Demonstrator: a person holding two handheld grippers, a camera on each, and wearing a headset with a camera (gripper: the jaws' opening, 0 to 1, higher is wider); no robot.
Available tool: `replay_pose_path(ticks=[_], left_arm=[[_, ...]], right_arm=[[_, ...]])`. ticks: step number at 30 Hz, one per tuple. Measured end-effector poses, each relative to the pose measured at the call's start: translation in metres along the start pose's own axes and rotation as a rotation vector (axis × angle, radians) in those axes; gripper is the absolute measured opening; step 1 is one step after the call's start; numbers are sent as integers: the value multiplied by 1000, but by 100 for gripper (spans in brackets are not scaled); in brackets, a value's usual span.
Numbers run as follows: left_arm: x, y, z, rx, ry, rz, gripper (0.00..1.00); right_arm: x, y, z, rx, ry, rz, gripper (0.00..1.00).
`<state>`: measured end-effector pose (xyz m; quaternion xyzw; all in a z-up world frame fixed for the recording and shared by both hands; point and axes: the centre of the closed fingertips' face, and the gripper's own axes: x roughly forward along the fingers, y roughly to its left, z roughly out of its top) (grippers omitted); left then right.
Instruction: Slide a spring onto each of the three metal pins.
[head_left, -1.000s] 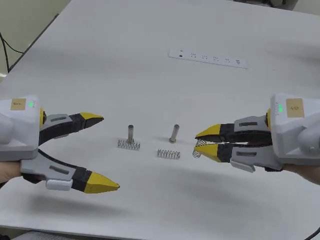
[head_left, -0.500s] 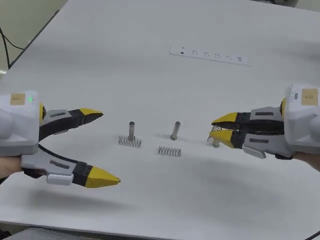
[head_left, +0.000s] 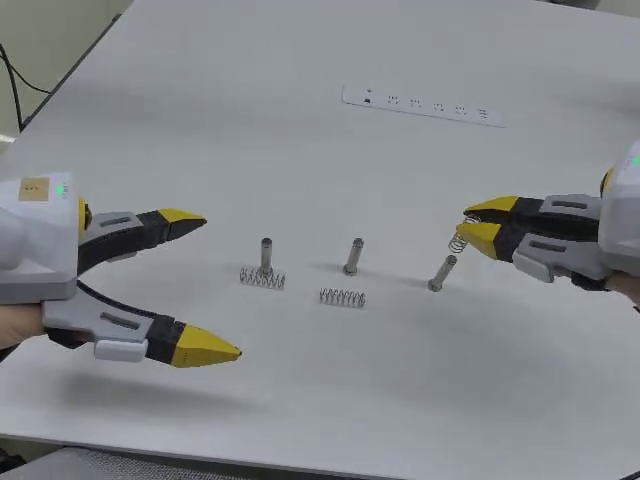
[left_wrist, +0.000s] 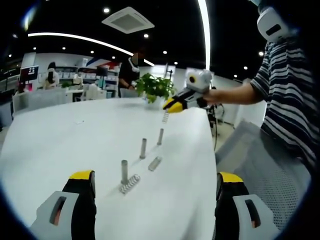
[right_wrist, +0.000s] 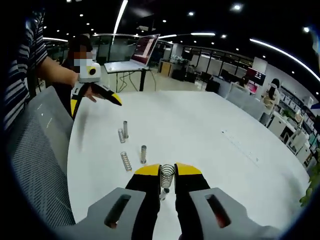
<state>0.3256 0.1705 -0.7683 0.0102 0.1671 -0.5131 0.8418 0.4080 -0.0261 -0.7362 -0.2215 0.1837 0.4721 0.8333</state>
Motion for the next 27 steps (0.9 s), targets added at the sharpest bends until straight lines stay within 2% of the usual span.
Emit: replay_pose_path(ticks=[13, 27], left_arm=[[-2, 1, 0, -5, 2, 7, 98], [-4, 3, 0, -8, 3, 19, 97]], right_arm=[[4, -5, -13, 41, 22, -21, 7], [8, -4, -15, 59, 20, -21, 7]])
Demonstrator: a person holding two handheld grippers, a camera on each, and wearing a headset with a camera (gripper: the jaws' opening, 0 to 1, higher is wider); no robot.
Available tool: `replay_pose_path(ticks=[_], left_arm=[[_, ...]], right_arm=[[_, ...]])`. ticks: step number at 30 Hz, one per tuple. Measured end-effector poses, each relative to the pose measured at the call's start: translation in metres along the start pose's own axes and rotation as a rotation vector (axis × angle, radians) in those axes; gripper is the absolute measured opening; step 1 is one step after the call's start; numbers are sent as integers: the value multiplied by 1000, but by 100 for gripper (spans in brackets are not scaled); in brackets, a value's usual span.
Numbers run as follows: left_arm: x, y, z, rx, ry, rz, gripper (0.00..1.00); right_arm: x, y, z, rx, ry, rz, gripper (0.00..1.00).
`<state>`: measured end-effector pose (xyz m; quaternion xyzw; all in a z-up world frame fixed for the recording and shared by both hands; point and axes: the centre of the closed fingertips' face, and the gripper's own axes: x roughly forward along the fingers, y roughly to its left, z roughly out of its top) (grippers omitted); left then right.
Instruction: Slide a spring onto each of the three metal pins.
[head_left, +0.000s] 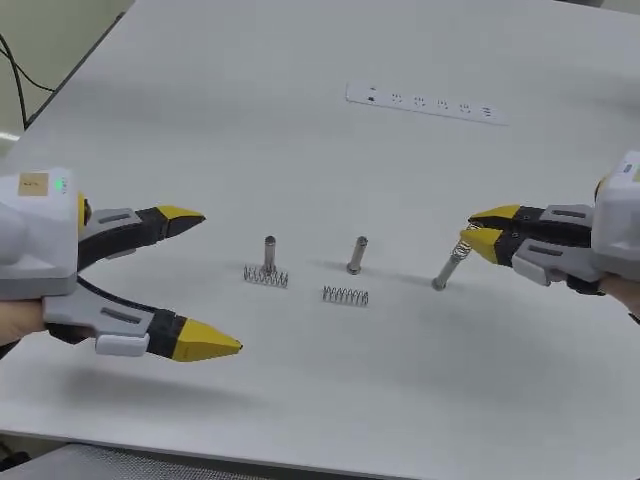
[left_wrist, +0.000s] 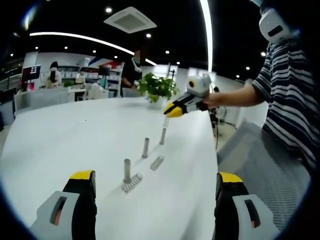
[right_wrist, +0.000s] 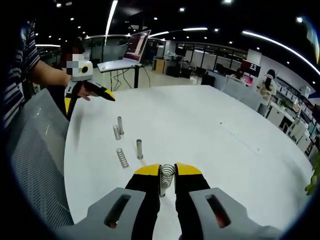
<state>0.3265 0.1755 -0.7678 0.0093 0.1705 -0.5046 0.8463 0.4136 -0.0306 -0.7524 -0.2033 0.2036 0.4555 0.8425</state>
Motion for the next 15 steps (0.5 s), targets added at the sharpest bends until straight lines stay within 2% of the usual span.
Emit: replay_pose_path(ticks=[9, 15], left_arm=[[-1, 0, 1, -2, 0, 3, 97], [0, -1, 2, -9, -6, 3, 96]], right_arm=[[3, -1, -6, -5, 18, -1, 7], [6, -4, -5, 24, 3, -3, 7]])
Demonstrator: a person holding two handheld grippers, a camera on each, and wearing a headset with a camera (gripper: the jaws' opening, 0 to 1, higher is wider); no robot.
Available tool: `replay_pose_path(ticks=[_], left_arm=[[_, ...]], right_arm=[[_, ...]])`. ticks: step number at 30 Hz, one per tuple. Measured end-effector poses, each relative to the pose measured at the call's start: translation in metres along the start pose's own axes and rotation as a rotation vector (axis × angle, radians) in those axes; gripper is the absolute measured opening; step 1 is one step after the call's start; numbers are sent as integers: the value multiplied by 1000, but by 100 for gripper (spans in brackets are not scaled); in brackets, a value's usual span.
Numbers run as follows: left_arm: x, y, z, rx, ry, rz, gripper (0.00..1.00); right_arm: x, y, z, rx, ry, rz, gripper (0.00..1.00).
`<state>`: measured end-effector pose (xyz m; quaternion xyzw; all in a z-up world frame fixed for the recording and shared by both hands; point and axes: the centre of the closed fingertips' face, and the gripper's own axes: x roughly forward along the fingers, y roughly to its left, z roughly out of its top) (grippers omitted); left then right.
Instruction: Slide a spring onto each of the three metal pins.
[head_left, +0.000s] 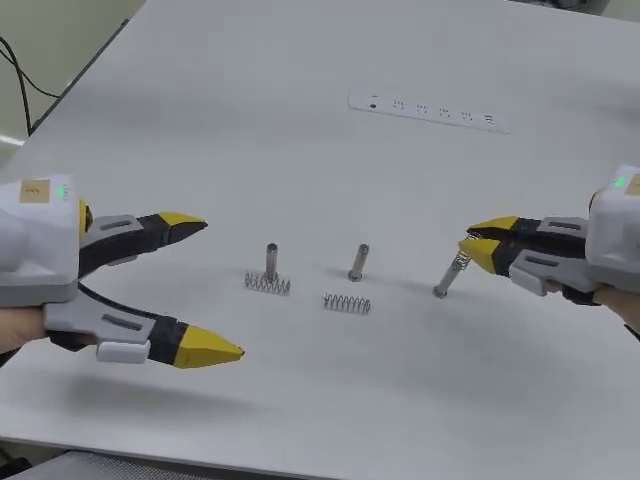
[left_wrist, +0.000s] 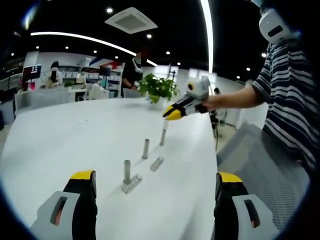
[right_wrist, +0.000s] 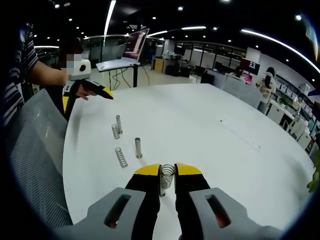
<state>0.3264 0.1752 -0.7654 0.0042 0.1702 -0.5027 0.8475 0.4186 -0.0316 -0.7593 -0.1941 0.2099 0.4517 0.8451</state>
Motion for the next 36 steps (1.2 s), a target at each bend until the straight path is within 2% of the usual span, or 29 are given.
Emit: replay_pose_path(ticks=[18, 36], left_arm=[[-1, 0, 0, -2, 0, 6, 95], [-2, 2, -1, -6, -1, 19, 95]], right_arm=[[0, 4, -3, -5, 12, 7, 7], [20, 10, -30, -10, 72, 18, 7]])
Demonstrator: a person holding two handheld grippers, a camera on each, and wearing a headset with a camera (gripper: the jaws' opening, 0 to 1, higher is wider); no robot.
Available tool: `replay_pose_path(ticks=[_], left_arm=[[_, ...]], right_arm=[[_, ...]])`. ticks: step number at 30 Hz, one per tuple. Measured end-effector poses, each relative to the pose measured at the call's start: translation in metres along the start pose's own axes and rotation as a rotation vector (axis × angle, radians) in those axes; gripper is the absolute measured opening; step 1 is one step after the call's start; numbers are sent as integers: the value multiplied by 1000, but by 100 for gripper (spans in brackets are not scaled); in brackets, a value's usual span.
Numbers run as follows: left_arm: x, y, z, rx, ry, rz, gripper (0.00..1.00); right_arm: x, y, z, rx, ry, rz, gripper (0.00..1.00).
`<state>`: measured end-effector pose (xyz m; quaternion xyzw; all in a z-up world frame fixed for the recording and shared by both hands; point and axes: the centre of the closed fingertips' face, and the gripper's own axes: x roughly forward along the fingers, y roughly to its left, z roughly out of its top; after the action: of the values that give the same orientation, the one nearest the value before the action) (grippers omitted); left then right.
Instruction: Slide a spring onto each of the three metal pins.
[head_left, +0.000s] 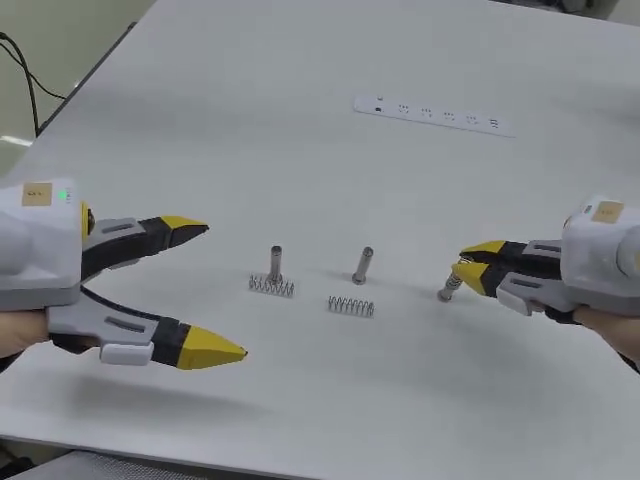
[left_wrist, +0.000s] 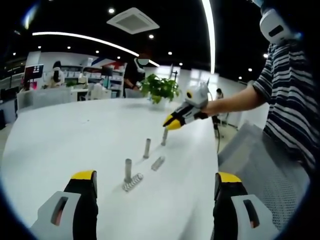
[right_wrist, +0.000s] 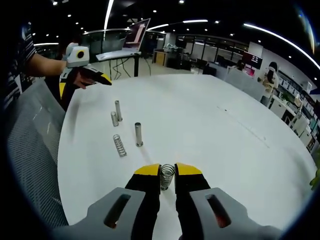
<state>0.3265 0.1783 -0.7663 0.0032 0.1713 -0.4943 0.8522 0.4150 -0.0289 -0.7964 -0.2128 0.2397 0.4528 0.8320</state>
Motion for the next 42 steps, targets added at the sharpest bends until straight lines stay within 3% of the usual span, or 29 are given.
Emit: replay_pose_path(ticks=[10, 15, 30, 42], left_arm=[[2, 0, 1, -2, -2, -1, 93], [2, 0, 1, 0, 1, -1, 93], [2, -2, 1, 0, 2, -5, 93], [2, -5, 3, -1, 5, -8, 93]], right_arm=[[7, 0, -10, -4, 26, 5, 8], [10, 2, -20, -23, 66, 22, 8], [9, 1, -17, 6, 52, 21, 13], [2, -1, 1, 36, -8, 0, 20]])
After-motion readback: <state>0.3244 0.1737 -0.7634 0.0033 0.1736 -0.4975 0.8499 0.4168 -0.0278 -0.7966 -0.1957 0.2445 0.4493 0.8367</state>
